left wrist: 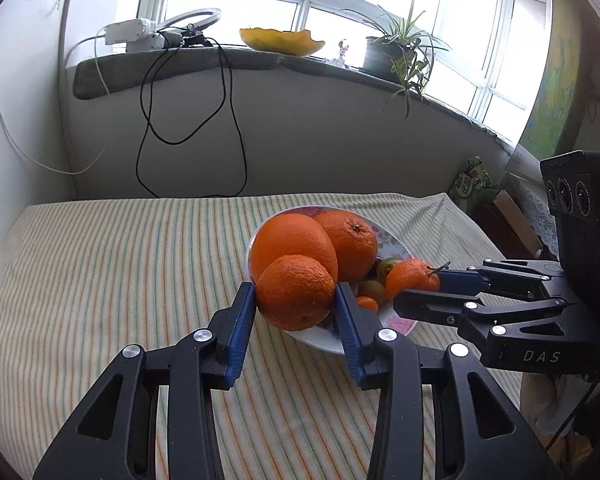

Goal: Organize fruits
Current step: 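Carry both held tangerines over the white plate, then open the right tool to drop its tangerine while the left tool releases its tangerine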

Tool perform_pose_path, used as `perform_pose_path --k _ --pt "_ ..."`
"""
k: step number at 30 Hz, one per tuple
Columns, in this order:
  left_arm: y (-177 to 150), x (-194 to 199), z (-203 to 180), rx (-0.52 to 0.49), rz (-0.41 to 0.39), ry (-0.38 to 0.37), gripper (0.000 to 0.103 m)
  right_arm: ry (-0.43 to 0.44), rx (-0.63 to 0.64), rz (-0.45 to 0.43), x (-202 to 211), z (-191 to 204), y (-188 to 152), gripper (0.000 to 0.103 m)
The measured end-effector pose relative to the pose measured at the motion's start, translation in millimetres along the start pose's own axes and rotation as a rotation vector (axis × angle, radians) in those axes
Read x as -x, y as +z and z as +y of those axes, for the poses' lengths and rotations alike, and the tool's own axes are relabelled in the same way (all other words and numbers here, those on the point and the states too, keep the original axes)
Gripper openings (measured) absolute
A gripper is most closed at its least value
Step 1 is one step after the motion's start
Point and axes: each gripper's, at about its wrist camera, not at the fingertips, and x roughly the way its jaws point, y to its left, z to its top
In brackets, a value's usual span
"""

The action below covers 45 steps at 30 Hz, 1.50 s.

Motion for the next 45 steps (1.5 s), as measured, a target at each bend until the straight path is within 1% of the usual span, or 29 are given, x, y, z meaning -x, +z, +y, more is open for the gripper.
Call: perform_pose_path --k 10,13,26,36,45 --pt "-1.2 -16.6 -18.0 -0.026 0.025 -0.026 0.039 -0.061 -0.04 0.005 3.2 -36.5 0.5 0.039" --pt "0.4 -20.0 -24.7 -0.034 0.03 -0.038 0.039 -0.06 -0.057 0.01 0.9 -44.5 1.7 0.039" --pt "4.2 -37.1 -48.9 -0.088 0.049 -0.06 0.039 -0.045 -0.063 0.019 -6.1 -49.9 -1.7 0.039" --pt "3.8 -45.6 -52.2 -0.094 0.064 -0.062 0.039 -0.051 -0.07 0.024 -8.5 -54.5 -3.8 0.039" --pt "4.5 -48.7 -53.2 -0.104 0.063 -0.048 0.039 -0.079 -0.058 0.032 -11.5 -54.3 -4.2 0.039"
